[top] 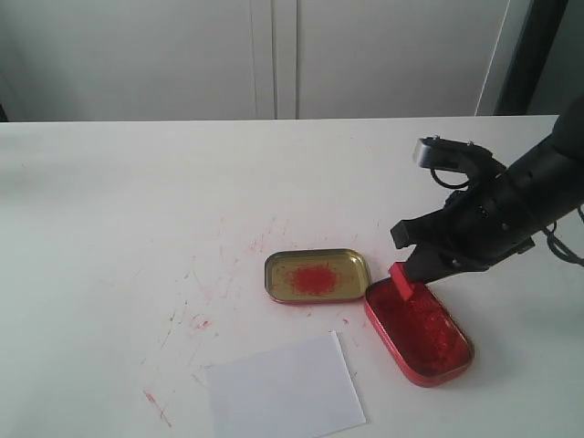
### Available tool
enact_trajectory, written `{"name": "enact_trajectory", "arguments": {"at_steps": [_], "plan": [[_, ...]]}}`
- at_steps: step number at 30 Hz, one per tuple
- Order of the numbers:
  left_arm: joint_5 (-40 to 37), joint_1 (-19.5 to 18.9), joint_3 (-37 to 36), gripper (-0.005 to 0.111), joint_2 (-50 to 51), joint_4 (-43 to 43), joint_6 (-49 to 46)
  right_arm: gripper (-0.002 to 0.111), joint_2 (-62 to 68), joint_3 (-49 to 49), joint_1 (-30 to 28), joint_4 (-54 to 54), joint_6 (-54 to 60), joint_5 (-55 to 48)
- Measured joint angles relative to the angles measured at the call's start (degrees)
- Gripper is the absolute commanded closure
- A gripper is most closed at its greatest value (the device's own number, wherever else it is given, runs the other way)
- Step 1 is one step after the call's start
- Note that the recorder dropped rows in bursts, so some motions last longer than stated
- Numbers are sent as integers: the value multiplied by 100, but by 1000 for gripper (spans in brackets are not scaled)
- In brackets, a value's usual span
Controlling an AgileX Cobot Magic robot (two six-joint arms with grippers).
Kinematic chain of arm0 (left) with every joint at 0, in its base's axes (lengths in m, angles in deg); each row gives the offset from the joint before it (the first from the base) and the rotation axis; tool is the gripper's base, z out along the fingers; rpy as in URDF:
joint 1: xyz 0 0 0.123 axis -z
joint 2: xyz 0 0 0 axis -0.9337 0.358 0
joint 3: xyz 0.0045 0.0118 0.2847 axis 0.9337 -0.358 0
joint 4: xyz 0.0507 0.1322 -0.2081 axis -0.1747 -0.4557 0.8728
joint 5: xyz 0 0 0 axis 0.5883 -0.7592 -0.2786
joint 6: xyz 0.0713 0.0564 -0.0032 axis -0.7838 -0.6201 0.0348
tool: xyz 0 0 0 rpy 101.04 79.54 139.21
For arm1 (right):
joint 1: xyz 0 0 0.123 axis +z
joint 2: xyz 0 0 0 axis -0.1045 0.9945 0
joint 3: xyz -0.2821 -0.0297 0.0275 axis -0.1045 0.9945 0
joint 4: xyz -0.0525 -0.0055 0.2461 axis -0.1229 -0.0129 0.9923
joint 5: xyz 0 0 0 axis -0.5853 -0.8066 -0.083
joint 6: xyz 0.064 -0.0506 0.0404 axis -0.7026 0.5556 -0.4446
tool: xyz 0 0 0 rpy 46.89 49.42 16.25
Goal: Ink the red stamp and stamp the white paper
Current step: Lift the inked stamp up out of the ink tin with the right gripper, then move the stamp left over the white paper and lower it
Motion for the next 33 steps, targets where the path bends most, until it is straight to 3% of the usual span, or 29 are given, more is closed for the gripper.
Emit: {"name": "enact_trajectory", "arguments": {"at_steps": [8, 24, 33], "plan": [[0, 0, 0, 107, 0, 0, 0, 108, -431, 0, 181, -250, -178, -107], [0, 0, 0, 107, 0, 0, 0, 108, -615, 0, 2320, -1651, -2095, -67], [0, 0, 0, 107, 0, 0, 0, 108, -615, 0, 2989, -2084, -2699, 24]]}}
